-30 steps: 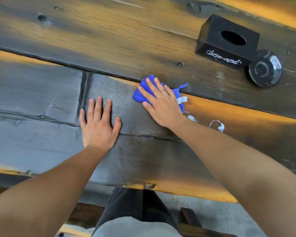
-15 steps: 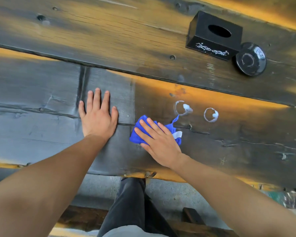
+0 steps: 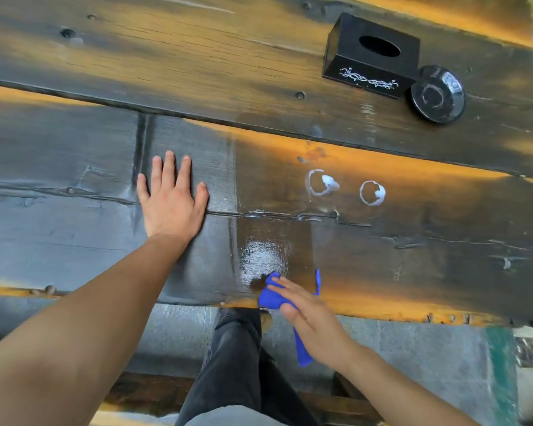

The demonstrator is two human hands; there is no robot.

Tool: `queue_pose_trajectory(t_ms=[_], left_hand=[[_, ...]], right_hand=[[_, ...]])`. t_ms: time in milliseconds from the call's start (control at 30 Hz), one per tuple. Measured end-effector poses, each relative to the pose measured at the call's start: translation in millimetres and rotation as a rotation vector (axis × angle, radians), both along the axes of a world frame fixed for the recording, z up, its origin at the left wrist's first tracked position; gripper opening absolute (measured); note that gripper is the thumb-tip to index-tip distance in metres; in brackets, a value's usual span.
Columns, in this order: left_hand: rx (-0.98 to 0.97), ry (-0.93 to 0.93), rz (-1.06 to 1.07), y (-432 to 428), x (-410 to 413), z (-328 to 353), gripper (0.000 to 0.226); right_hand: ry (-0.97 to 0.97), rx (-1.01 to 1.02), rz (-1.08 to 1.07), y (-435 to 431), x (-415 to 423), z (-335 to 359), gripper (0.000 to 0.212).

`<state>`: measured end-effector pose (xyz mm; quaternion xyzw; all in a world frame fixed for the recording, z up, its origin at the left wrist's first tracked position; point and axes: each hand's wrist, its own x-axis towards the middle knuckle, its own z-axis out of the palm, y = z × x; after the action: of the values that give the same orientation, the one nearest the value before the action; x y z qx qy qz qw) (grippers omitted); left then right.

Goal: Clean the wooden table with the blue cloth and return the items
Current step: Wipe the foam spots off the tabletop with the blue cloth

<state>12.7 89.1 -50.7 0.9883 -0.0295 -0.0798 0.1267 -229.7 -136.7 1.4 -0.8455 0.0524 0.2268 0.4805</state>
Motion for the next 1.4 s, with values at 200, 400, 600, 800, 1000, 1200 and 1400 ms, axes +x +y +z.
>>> queue_pose_trajectory(t_ms=[200,400,600,800,1000,1200,1400], left_hand=[[0.007,-0.006,0.003,-1,0,-1,0.066],[-0.009,-0.039,0.010,1,1,-6,0.063],[-0.012,-0.056,0.009,1,1,-11,0.061],[0.001,-0.029,0.003,2,3,-7,0.061],[0.009,-0.009,-0.004,1,3,-6,0.061],[0.022,0.025,-0.008,-1,-1,0,0.066],[-0.080,0.036,-0.239,-86,-29,15,0.068]], right_hand=[[-0.282,-0.230,-0.136,-3,130,15,0.042],[-0.333,-0.625,0.121,26,265,-29,0.047],[-0.400,-0.793,0.296,48,230,-50,0.052],[-0.449,-0.772,0.496,41,140,-42,0.052],[-0.405,-0.644,0.685,40,54,-47,0.051],[0.081,0.014,0.303,21,29,-18,0.042],[0.128,0.203,-0.361,-70,74,40,0.027]])
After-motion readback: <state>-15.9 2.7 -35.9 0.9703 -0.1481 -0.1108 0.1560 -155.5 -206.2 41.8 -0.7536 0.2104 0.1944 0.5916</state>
